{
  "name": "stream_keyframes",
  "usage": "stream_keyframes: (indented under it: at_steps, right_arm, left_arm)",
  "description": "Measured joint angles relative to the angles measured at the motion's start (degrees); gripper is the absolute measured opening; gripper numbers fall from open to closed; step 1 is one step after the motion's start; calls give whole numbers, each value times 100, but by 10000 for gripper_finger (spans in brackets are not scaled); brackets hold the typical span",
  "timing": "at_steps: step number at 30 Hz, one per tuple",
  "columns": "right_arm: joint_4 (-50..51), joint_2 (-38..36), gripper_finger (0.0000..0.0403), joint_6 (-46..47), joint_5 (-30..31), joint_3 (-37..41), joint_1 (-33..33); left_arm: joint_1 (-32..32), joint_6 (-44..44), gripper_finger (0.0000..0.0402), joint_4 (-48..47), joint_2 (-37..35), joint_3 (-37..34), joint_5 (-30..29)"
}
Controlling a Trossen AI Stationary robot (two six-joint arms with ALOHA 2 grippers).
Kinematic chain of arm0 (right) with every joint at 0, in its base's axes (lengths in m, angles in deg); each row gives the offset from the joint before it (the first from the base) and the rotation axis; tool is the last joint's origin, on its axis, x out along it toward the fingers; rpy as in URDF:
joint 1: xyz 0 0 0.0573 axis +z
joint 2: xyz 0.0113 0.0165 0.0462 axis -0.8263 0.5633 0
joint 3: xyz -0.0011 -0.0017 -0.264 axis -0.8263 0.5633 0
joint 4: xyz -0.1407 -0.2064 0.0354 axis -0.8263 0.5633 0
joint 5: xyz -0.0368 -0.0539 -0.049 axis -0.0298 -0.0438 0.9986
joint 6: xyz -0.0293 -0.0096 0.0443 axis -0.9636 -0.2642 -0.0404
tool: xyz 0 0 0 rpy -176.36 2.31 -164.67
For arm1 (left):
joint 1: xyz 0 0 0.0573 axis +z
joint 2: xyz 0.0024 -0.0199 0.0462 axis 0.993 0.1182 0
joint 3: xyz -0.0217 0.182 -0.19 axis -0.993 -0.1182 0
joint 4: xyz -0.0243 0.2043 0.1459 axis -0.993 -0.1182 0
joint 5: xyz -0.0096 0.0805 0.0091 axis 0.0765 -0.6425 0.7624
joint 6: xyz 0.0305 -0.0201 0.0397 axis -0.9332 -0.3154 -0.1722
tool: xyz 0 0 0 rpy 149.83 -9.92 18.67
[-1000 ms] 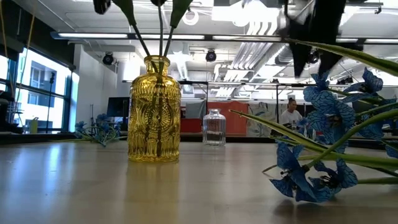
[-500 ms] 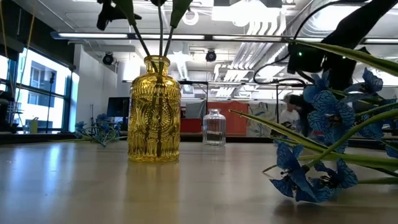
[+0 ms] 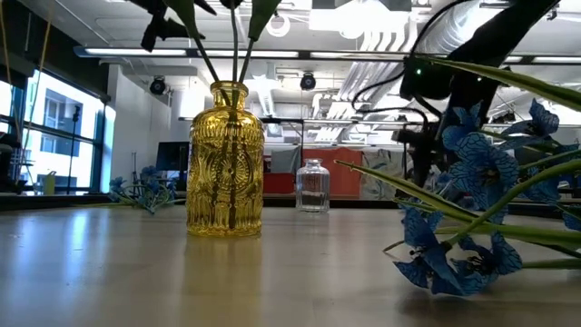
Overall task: Sort flowers into vase by color
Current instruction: Put the top right blue flowers into the transparent vase
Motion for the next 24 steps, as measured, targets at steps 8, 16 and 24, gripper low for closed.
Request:
stream_keyframes:
  at_steps: [8, 16, 24]
  right_arm:
    - [37, 816, 252, 882, -100, -357, -4]
    - [1040, 1765, 251, 1345, 241, -1235, -53]
    - [1428, 2285, 131, 941, 549, -1547, 52]
  left_arm:
    - [487, -324, 225, 35, -4, 0, 714]
    - [1141, -892, 225, 20, -4, 0, 1833]
    - [1718, -1235, 225, -90, -112, -2, 2772]
